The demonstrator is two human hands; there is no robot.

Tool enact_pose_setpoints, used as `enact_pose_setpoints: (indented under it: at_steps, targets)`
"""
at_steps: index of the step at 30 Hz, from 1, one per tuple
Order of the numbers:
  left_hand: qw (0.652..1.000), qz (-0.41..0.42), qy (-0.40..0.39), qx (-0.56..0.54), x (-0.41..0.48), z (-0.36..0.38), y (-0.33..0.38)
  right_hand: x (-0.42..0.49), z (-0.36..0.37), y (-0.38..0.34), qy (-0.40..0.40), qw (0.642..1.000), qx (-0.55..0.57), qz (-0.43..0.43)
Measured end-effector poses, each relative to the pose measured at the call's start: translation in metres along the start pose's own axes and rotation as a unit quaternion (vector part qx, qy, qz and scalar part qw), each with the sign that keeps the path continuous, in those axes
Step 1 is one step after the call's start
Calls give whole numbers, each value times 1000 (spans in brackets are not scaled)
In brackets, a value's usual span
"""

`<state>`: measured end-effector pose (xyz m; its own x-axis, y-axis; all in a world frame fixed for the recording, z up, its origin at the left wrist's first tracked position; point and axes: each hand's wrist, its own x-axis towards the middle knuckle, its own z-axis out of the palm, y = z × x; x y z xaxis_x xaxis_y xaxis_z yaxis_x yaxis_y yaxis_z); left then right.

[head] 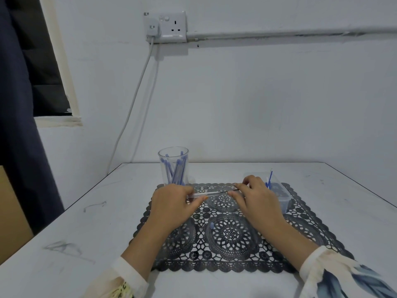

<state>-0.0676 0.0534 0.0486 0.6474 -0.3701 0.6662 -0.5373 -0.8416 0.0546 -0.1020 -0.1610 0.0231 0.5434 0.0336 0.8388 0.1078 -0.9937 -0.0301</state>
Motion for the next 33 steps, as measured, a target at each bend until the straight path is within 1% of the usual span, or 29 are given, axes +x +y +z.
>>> enact_pose_setpoints:
  at_steps: [2,8,11,14,18,22,25,30,33]
  targets:
    - [1000,11,19,3,0,1,0,0,0,-1,0,1000,13,-3]
    - [992,59,113,25,-2,10,10,-4,4,-11,-21,998,57,-20]
    - [988,72,134,32,-3,13,15,-6,8,-14,-23,997,55,-49]
    - [986,79,147,14,-3,17,16,-7,5,-16,-17,994,85,-66]
    - [984,101,148,3,-4,24,17,-9,-1,-25,-12,987,126,-97]
    - [984,103,146,5,-4,25,16,-9,-6,-32,-36,984,157,-74]
    - [987,95,131,-6,-4,25,14,-9,-1,-28,-59,979,179,-76]
    - [993,66,91,-22,-3,21,10,-10,4,-28,-75,973,210,-65]
    - [996,14,72,-50,-2,19,5,-9,-3,-30,-66,971,222,-60]
